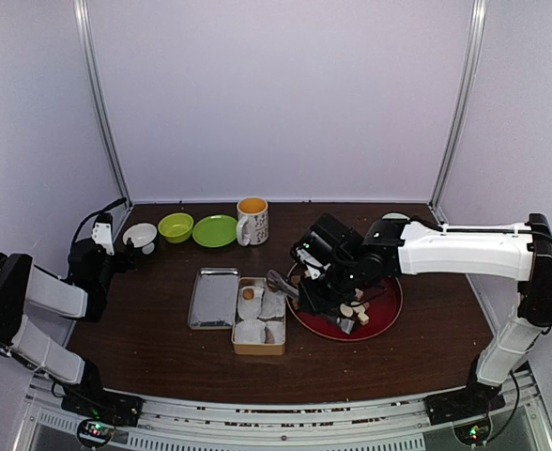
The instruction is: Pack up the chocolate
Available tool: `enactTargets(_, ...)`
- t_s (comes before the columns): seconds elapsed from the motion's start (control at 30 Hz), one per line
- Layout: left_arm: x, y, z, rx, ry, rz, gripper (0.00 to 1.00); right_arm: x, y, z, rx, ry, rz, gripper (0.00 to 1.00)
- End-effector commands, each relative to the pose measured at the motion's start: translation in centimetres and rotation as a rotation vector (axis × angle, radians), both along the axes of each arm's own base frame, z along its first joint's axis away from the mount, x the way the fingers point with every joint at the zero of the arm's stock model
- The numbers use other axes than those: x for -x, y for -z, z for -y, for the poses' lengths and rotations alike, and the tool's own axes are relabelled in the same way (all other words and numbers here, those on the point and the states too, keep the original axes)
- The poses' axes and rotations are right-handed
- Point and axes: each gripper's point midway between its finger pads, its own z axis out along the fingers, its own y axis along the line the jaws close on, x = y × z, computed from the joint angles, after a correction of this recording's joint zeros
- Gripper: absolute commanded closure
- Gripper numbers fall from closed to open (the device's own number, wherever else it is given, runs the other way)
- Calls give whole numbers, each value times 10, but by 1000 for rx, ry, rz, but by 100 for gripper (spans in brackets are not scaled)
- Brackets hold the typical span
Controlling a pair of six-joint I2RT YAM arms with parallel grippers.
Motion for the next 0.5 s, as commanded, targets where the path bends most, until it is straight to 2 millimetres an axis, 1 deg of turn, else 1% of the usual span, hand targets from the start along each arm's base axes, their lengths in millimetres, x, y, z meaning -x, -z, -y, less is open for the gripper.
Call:
enactTargets(0.0,-1,-10,-1,11,1,50,2,-10,-11,-2,-1,21,53,70)
enactTargets(0.1,-1,-11,-1,12,0,53,2,-11,-13,-1,-3,25,57,70)
enactTargets(0.23,-1,-11,-1,11,0,53,2,-12,-14,1,7,30,67,65)
enactTargets(0.47,-1,-10,-2,11,-2,51,2,-12,-18,3,11,36,69,65)
